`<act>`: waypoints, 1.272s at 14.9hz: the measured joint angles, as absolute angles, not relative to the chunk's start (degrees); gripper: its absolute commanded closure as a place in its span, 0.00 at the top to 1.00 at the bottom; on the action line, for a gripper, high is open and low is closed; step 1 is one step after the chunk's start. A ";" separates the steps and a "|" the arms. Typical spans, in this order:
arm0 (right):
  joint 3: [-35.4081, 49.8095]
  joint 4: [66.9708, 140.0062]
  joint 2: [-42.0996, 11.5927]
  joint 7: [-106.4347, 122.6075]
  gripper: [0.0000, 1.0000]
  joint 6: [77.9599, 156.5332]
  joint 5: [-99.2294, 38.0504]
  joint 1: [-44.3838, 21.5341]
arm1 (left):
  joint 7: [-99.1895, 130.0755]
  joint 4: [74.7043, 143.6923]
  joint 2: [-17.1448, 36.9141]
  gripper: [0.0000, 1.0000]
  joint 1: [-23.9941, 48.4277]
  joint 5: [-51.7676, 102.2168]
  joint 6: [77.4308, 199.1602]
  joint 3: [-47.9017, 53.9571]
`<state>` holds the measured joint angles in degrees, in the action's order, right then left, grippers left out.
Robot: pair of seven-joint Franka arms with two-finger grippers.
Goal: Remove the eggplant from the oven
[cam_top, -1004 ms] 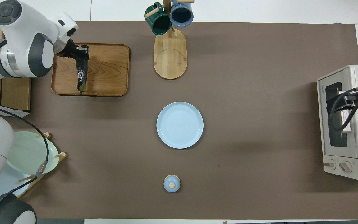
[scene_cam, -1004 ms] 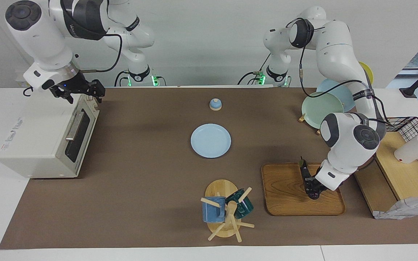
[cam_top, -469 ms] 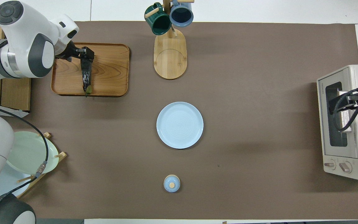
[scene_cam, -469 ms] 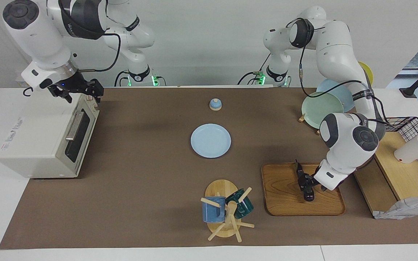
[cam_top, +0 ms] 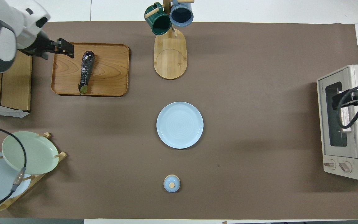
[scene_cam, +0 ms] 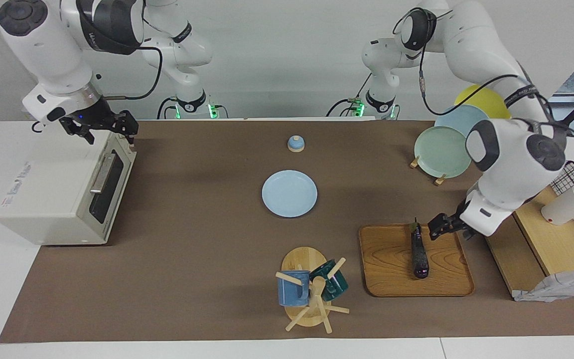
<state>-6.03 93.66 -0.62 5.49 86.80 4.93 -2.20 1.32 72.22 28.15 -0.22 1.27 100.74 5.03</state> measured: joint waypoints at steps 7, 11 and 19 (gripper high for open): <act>-7.40 93.45 -0.61 5.49 1.00 86.85 1.45 -2.09 | 1.39 73.57 11.36 1.00 -1.99 1.34 82.32 2.23; -7.46 93.40 -0.44 5.49 1.00 86.85 1.44 -2.03 | 2.19 80.37 4.08 1.00 -1.81 1.25 78.63 2.07; -7.50 93.40 -0.43 5.49 1.00 86.85 1.42 -2.00 | 4.90 96.77 -3.82 1.00 0.11 1.25 86.75 2.73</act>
